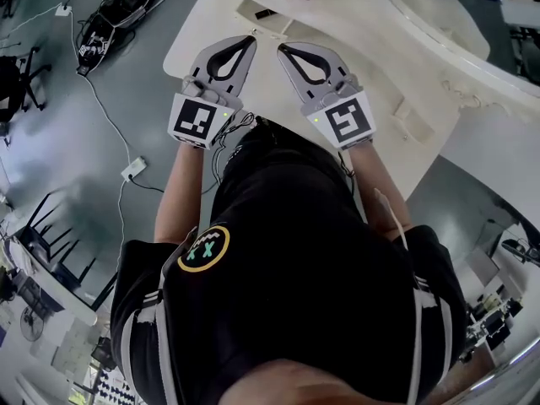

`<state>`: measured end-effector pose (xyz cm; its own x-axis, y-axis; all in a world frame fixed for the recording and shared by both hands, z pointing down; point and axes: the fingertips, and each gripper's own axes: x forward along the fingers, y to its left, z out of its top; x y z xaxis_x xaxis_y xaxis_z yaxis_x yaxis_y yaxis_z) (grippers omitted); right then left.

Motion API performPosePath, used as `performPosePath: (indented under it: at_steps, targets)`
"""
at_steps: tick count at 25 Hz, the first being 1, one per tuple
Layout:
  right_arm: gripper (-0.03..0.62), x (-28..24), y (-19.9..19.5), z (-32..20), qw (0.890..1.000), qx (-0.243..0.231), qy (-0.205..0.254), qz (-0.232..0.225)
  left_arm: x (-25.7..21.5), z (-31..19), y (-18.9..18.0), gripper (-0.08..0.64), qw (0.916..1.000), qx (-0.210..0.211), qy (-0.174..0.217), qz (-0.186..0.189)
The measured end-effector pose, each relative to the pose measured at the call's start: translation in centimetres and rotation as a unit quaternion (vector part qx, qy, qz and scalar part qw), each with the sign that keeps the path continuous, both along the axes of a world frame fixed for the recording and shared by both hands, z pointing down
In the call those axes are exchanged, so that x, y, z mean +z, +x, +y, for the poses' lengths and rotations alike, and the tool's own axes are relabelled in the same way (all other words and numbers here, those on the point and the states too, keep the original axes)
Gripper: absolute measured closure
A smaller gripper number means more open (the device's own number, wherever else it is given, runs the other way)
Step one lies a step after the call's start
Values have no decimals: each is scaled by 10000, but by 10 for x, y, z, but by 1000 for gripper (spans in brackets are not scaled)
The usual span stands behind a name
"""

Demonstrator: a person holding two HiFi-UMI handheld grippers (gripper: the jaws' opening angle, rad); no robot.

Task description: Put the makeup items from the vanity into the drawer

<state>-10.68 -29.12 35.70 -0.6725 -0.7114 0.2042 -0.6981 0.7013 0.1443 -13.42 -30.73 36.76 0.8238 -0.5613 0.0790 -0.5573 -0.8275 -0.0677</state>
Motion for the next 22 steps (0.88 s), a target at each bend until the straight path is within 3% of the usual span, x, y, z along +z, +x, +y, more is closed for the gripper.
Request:
performPosePath:
  at_steps: [6,10,20,22]
  targets:
    - [571,-2,1,5,9998,119,6,-183,-1,8,1,540,9999,-24,-37,-112]
    - [572,-7,1,8,9996,59,164,-216,-15,11,7,540,9999,-3,-46,150]
    - [572,-6,7,10,9990,233,163,-341,-8,16,5,540,10000,-24,-27,61]
    - [572,-7,8,9,9989,250,178,-353,-15,16,8,540,9997,-72,-116,182]
